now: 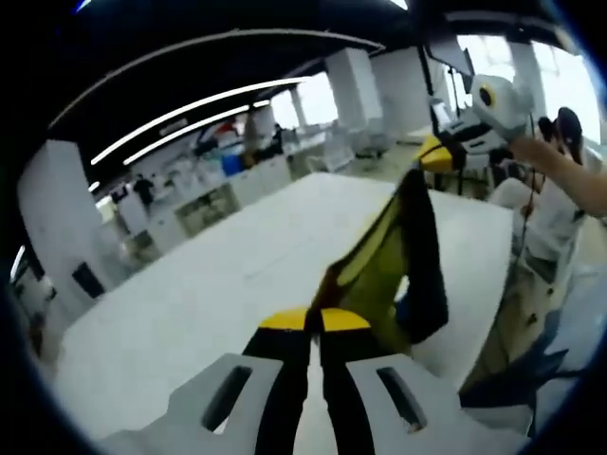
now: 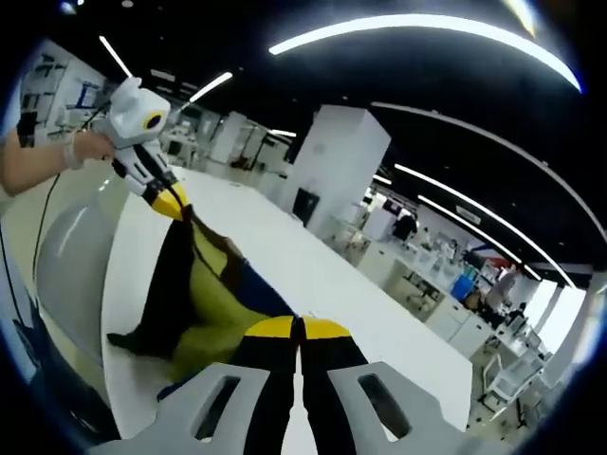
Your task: Fold the garment on the visible template until the final outline fits inside the template.
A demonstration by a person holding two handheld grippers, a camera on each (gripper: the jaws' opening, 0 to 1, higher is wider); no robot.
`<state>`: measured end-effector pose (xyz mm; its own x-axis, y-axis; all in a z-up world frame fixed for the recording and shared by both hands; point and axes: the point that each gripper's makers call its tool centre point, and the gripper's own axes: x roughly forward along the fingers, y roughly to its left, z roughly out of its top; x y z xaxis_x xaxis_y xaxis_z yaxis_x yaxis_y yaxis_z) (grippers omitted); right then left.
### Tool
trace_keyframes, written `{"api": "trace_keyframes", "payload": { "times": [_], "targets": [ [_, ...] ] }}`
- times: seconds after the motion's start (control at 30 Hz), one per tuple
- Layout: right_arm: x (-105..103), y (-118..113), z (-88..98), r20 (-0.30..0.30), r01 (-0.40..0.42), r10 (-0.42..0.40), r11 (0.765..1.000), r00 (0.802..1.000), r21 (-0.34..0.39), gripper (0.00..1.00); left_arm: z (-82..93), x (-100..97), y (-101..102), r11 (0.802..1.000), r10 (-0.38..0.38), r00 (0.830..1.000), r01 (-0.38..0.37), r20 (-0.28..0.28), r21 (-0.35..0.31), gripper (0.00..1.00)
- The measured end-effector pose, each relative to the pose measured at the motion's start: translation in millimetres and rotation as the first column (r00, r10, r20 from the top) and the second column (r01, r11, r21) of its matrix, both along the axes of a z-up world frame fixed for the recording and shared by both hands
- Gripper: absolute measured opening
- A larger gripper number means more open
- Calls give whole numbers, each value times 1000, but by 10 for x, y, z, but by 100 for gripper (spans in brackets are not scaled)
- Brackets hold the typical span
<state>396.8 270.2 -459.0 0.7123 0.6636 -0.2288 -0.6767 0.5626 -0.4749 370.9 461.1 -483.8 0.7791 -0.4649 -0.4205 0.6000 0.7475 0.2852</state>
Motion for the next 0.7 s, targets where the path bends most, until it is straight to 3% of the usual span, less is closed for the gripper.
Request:
{"api": "trace_keyframes", "payload": {
  "times": [0.4,0.7],
  "targets": [
    [39,-5,480,81,-12,15,999,997,-32,1,560,131,29,998,-25,996,20,90,64,0],
    [29,5,859,135,-14,22,998,991,-59,1,1027,185,36,988,-54,985,29,167,151,0]
  ]
}}
